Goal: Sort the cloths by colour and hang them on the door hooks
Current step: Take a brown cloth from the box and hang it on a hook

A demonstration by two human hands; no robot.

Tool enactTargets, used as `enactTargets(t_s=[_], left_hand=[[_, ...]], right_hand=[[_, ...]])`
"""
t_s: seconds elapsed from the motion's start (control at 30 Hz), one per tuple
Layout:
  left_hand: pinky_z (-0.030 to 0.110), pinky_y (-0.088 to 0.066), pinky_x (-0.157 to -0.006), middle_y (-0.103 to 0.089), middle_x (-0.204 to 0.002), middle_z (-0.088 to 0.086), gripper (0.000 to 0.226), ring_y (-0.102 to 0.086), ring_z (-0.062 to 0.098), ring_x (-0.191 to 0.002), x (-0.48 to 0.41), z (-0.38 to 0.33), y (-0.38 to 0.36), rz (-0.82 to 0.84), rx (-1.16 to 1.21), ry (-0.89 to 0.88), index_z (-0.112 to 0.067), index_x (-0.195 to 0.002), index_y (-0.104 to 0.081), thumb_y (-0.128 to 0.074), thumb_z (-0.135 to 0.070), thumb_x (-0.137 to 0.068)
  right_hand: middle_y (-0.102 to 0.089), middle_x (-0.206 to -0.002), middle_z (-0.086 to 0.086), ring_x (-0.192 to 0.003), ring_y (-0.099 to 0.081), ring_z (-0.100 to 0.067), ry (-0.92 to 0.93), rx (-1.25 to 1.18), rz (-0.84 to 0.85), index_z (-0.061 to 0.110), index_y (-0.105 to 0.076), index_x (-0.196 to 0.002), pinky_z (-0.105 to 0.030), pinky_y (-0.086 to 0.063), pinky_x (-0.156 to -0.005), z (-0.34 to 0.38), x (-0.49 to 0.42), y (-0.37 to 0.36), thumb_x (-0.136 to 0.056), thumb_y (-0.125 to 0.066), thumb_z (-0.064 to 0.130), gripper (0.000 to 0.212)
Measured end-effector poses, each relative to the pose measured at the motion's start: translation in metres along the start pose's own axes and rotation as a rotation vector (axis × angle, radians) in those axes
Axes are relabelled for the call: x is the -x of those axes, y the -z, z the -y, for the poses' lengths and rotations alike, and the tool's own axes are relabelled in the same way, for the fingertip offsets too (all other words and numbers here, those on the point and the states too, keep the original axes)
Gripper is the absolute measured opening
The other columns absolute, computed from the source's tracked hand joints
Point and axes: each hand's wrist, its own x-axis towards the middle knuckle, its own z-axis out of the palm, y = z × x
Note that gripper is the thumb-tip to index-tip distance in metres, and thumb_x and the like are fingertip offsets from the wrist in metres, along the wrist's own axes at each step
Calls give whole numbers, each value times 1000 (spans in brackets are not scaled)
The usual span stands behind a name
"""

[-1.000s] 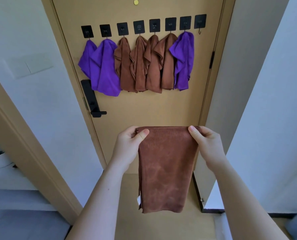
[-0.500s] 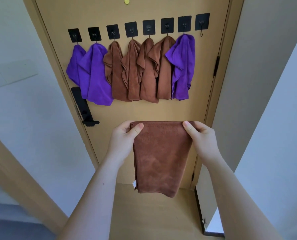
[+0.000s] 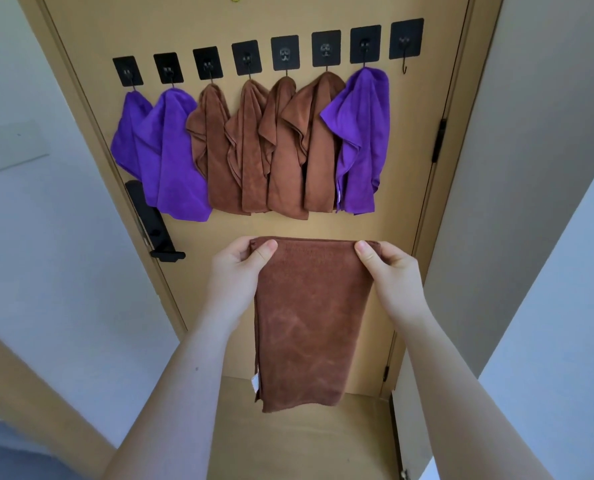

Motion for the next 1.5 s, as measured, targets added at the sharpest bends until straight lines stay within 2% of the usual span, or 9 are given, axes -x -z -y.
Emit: enactTargets(t_s=[0.13, 0.3, 0.57, 0.67, 0.83, 0.97, 1.17, 1.27, 1.5], left_hand=[[29, -54, -90, -78, -98, -5, 11, -72, 12, -98, -14, 4, -8, -7, -2, 8, -20, -101, -76, -67, -26, -99], [29, -55, -90, -78, -98, -4, 12, -72, 12, -97, -33, 12, -16, -15, 18, 19, -19, -102, -76, -67, -25, -98], [25, -54, -87, -78, -101, -2, 14, -72, 11, -97, -93, 29, -27, 58, 22, 29, -17, -104, -76, -67, -26, -98], [28, -53, -90, -78, -101, -3, 9, -71, 9, -96, -123, 34, -29, 110, 22, 16, -20, -101, -76, -68, -24, -97], [45, -54, -95, -78, -97, 0, 5, -72, 19, -99, -171, 44, -29, 184, -2, 7, -23, -97, -76, -71, -24, -95], [44, -55, -89, -77, -97, -2, 5, -72, 14, -95, -207, 50, -29, 226, -37, -20, -27, -95, -76, -74, -24, -93], [55, -55, -99, -78, -98, 1, 6, -74, 21, -100, -249, 51, -35, 337, -23, -19, -30, -94, -77, -76, -27, -90], [56, -54, -99, -78, -100, -1, 14, -73, 19, -101, -266, 50, -43, 375, -17, -27, -32, -96, -77, -76, -37, -84], [55, -55, -99, -78, -98, 0, 12, -74, 19, -99, -286, 46, -68, 433, 35, -32, -29, -95, -77, -73, -18, -93]], right_hand=[[-64, -84, -1, -79, -56, -7, -5, -1, 15, 2, -73, -91, -21, -45, -71, -5, -20, 1, -98, -68, 31, 30], [-65, -85, -1, -80, -56, -8, -12, 12, 22, 3, -73, -92, -24, -45, -73, -12, -39, -1, -99, -66, 31, 29], [-63, -78, 6, -74, -53, -4, 9, 38, -12, 8, -73, -86, -14, -43, -67, -25, -84, -10, -99, -66, 29, 26], [-66, -84, 1, -77, -55, -5, 8, 41, -27, 7, -75, -90, -19, -44, -70, -27, -107, -15, -99, -66, 29, 25], [-68, -76, 10, -73, -57, -1, 16, 46, -87, 13, -76, -84, -11, -45, -66, -31, -140, -30, -98, -68, 26, 21], [-65, -72, 13, -69, -56, 0, 12, 53, -127, 14, -75, -82, -10, -44, -64, -36, -162, -41, -98, -68, 25, 21], [-66, -80, 1, -77, -56, -8, -20, 47, -186, 5, -75, -89, -28, -45, -75, -39, -187, -50, -97, -68, 32, 29], [-67, -81, 2, -76, -57, -7, -16, 50, -222, 8, -76, -90, -29, -45, -75, -35, -194, -51, -97, -68, 33, 27], [-64, -80, 3, -77, -54, -8, 19, 70, -284, 3, -72, -89, -31, -43, -75, -29, -212, -34, -96, -69, 35, 33]])
